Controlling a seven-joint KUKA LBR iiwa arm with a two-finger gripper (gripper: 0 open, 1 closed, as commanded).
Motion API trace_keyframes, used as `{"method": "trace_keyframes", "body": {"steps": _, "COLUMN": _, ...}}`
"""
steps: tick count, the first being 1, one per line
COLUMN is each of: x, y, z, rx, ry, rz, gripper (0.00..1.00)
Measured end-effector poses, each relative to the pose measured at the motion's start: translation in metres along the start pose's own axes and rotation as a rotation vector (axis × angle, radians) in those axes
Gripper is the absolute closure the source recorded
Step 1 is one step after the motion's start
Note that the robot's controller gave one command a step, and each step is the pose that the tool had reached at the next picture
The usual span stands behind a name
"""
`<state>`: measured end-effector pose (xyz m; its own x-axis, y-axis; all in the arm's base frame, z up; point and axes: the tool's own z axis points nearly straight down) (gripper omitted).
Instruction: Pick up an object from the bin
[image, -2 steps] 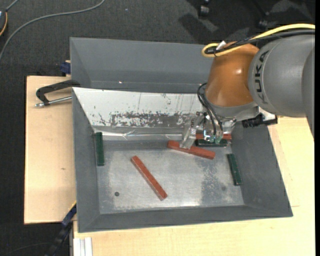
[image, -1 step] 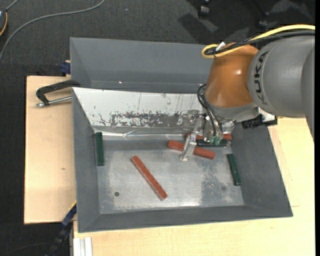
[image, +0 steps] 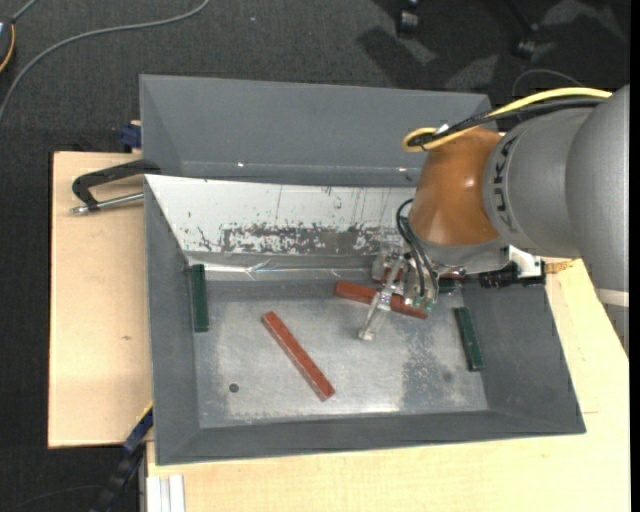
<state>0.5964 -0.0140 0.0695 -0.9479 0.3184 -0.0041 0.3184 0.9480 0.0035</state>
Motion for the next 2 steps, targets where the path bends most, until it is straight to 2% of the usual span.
{"method": "trace_keyframes", "body": {"steps": 1, "x": 0.0121, "y": 0.0185, "z": -0.0016, "rx": 0.001, "ry": 0.004, "rz": -0.298, "gripper": 0.0}}
{"method": "trace_keyframes", "body": {"steps": 2, "x": 0.012, "y": 0.0181, "z": -0.0016, "rx": 0.001, "ry": 0.004, "rz": -0.297, "gripper": 1.0}}
